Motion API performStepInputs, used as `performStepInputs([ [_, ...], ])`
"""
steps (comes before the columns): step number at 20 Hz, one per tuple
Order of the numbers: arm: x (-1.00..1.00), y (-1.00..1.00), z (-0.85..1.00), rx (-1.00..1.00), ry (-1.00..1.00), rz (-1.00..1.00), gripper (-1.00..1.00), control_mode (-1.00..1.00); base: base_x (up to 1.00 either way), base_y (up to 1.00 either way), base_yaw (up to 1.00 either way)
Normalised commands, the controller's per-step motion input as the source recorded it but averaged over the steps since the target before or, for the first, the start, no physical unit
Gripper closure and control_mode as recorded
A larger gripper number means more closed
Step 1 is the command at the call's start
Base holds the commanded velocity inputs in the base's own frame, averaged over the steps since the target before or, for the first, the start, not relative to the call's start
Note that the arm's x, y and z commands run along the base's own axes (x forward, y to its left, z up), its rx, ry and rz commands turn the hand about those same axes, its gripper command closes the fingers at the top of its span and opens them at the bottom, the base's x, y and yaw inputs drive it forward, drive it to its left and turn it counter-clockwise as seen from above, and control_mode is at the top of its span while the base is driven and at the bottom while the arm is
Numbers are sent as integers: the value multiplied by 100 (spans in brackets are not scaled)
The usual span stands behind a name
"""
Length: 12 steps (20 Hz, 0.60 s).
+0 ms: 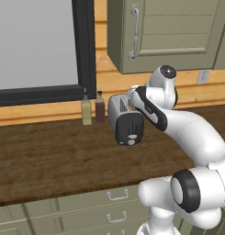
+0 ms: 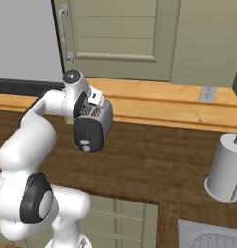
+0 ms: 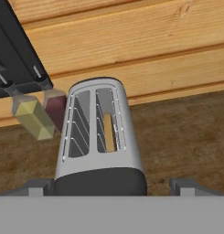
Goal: Start the toaster. Once the lever pops up, take the bread to the plate on the dining counter.
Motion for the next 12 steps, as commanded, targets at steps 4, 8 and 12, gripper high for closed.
performStepInputs([
  [4, 0, 0, 0, 0, 0, 0, -100, -100, 0, 0, 0],
  [8, 0, 0, 0, 0, 0, 0, -100, -100, 0, 0, 0],
  [12, 0, 0, 0, 0, 0, 0, -100, -100, 0, 0, 0],
])
